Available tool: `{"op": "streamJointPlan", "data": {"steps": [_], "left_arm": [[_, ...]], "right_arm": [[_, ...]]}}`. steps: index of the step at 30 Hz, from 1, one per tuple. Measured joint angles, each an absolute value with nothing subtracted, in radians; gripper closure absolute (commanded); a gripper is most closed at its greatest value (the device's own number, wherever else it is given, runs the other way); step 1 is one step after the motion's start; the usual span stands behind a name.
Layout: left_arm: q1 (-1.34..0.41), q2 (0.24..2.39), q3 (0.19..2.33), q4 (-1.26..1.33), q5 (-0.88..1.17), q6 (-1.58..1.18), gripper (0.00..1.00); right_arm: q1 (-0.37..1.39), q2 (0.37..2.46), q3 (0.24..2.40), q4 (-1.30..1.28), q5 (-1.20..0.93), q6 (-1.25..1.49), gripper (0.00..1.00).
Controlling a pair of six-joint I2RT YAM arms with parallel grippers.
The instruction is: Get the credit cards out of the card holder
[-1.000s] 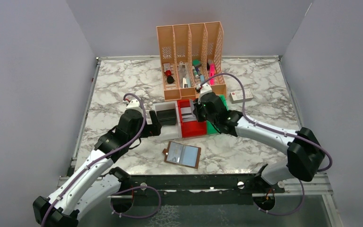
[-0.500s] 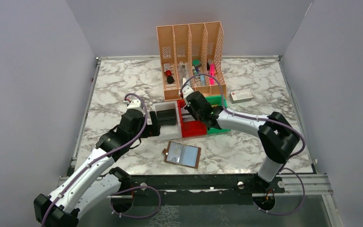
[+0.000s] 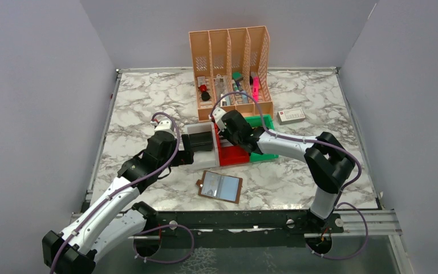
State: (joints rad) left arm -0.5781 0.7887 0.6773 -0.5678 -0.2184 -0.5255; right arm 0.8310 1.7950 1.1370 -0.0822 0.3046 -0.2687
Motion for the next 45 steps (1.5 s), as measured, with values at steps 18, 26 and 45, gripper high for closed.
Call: {"op": "streamJointPlan", "data": {"steps": [18, 26, 45], "left_arm": [[-0.578, 0.827, 0.677, -0.568, -0.218, -0.525, 0.01], [-0.578, 0.836, 0.677, -0.568, -0.218, -0.525, 0.01], [-0.578, 0.839, 0.677, -0.568, -0.218, -0.525, 0.01]], "right_arm": [[0.831, 1.799, 1.12, -0.1, 0.245, -0.27, 0.68], [0.831, 1.751, 1.095, -0.11, 0.231, -0.197, 0.67], [1.053, 1.401, 0.745, -0.058, 0.02, 0.552, 0.55]]}}
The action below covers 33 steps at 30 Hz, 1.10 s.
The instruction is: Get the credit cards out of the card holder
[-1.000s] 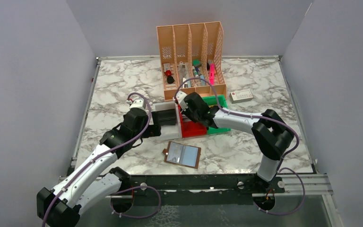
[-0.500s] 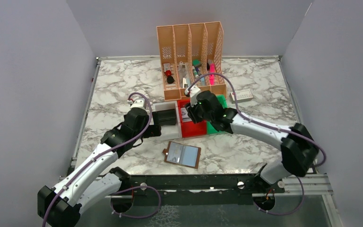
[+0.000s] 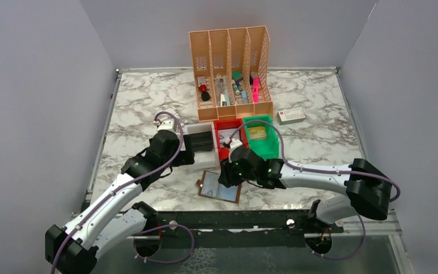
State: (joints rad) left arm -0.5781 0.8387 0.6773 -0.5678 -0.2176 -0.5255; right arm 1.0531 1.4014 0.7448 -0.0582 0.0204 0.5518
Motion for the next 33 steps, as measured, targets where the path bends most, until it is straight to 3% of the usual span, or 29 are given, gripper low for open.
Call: {"op": "streamJointPlan", "data": {"steps": [10, 33], "left_arm": [[-0.578, 0.836, 0.677, -0.568, -0.218, -0.526, 0.01], [-0.578, 0.835, 0.677, -0.567, -0.218, -0.526, 0.01]], "right_arm": [[1.177, 1.462, 0.826, -0.144, 0.227, 0.667, 0.54], [1.245, 1.583, 0.924, -0.193, 0.306, 0.692, 0.51]]}}
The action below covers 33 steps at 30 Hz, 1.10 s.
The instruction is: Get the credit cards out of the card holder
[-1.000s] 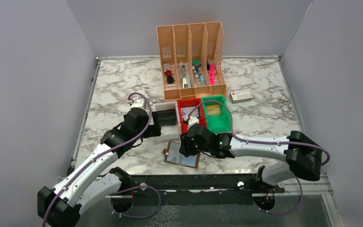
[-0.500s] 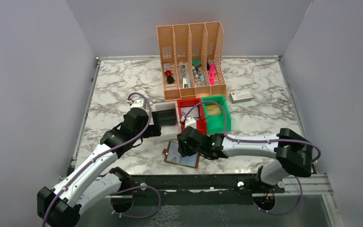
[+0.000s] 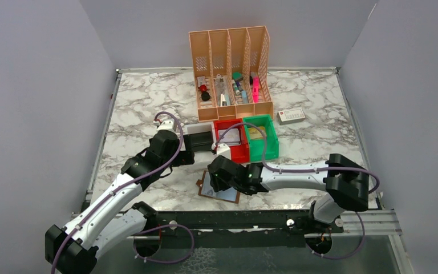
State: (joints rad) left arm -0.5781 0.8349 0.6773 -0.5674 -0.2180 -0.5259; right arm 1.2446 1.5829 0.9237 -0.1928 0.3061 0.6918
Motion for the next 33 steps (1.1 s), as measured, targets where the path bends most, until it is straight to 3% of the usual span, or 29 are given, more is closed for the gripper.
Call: {"op": "streamJointPlan", "data": {"steps": [33], "left_arm": [[-0.578, 0.767, 0.677, -0.573, -0.262, -0.541, 0.02]], "right_arm": [[1.264, 1.795, 1.084, -0.247, 0.351, 0.677, 0.46]]}}
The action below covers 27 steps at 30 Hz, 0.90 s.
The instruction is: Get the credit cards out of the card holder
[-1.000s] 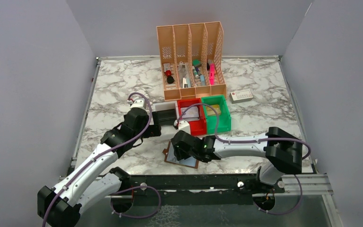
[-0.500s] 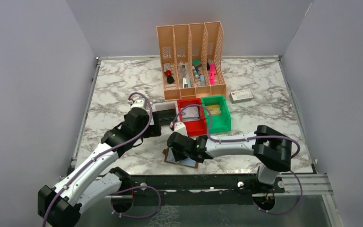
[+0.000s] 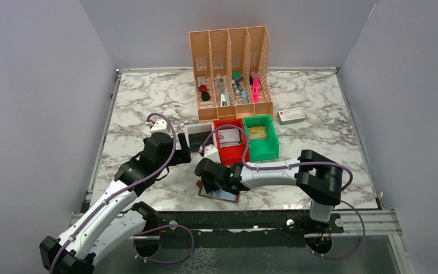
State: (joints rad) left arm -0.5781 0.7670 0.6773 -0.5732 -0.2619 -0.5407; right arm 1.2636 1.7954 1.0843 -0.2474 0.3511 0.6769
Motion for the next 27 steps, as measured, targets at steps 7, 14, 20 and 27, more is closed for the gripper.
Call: {"op": "streamJointPlan", "data": {"steps": [7, 14, 20, 27], "left_arm": [[-0.578, 0.699, 0.677, -0.577, -0.316, -0.56, 0.02], [-0.578, 0.706, 0.677, -0.578, -0.328, -0.564, 0.02], [-0.578, 0.728, 0.677, -0.579, -0.328, -0.564, 0.02], [-0.578, 0.756, 0.677, -0.577, -0.313, -0.563, 0.06]], "right_arm": [[1.271, 1.822, 1.091, -0.26, 0.393, 0.683, 0.64], [1.271, 1.821, 1.085, -0.282, 0.457, 0.679, 0.89], [1.271, 1.76, 0.984, -0.194, 0.466, 0.588, 0.93], [1.271, 1.617, 0.782, -0.059, 0.393, 0.392, 0.88]]}}
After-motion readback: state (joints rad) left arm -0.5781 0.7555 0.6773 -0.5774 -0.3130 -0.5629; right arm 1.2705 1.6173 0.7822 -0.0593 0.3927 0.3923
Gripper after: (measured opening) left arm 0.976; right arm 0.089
